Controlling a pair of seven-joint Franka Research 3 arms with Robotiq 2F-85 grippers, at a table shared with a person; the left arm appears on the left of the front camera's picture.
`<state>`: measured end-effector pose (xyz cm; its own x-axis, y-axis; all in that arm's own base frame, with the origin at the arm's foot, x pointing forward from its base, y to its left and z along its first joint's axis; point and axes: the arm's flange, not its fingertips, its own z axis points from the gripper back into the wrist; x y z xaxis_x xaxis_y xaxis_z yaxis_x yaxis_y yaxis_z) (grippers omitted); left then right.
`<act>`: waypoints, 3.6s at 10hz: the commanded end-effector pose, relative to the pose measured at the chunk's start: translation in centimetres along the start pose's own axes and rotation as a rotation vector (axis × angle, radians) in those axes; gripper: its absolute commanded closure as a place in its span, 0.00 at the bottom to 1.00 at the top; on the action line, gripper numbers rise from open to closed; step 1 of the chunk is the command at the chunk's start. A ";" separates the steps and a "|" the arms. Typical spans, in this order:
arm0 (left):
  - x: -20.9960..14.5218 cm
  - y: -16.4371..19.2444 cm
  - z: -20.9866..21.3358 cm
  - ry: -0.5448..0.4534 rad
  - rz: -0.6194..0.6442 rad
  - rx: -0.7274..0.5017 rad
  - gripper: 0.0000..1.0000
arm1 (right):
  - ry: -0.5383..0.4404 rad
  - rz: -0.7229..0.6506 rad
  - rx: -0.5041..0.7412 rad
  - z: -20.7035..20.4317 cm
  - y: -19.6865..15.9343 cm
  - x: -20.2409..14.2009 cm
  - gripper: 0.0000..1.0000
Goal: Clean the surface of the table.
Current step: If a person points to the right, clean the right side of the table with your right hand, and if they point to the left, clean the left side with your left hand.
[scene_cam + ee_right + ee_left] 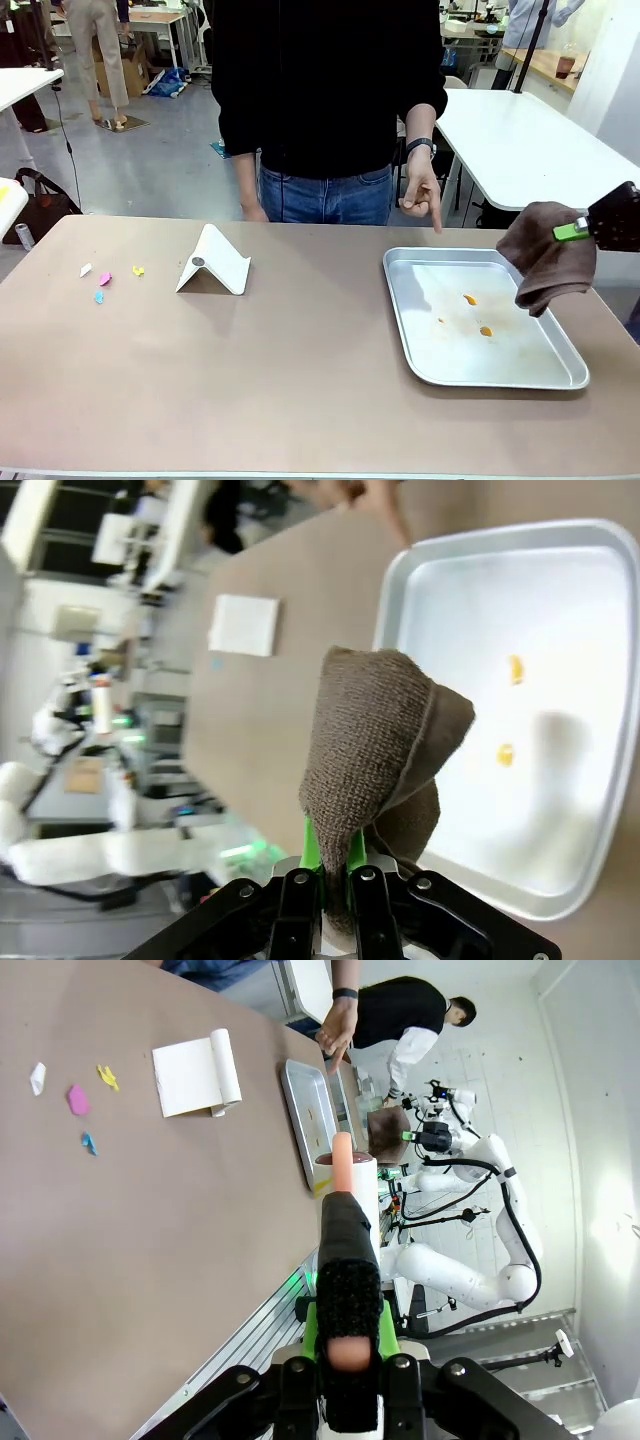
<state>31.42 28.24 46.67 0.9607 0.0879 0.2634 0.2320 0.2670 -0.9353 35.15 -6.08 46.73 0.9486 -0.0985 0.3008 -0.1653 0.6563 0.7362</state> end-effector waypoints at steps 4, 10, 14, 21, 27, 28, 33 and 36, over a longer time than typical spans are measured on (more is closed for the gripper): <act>-0.3 -0.3 0.0 0.005 -0.006 -0.016 1.00 | -0.017 0.133 -0.461 -3.9 1.6 0.1 0.91; -0.3 -0.3 0.0 0.005 -0.006 -0.016 1.00 | 0.066 0.122 -0.743 -9.0 -0.6 3.7 0.91; -0.3 -0.3 0.0 0.005 -0.006 -0.016 1.00 | 0.116 0.085 -0.763 -11.1 -2.1 4.5 0.91; -0.3 -0.3 0.0 0.005 -0.006 -0.016 1.00 | 0.204 0.045 -0.699 -16.7 -3.1 5.7 0.91; -0.3 -0.3 0.0 0.005 -0.006 -0.016 1.00 | 0.316 0.065 -0.625 -23.0 -2.2 5.3 0.91; -0.3 -0.3 0.0 0.005 -0.006 -0.016 1.00 | 0.321 0.077 -0.610 -23.6 -1.7 5.0 0.91; -0.3 -0.3 0.0 0.005 -0.006 -0.016 1.00 | 0.365 0.172 -0.521 -26.4 0.7 3.3 0.91; -0.3 -0.3 0.0 0.005 -0.006 -0.016 1.00 | 0.333 0.235 -0.501 -27.1 2.4 2.5 0.91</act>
<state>31.43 28.23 46.62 0.9611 0.0876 0.2619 0.2308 0.2657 -0.9360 44.82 15.37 32.64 0.9591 0.2631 0.1040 -0.2813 0.9268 0.2490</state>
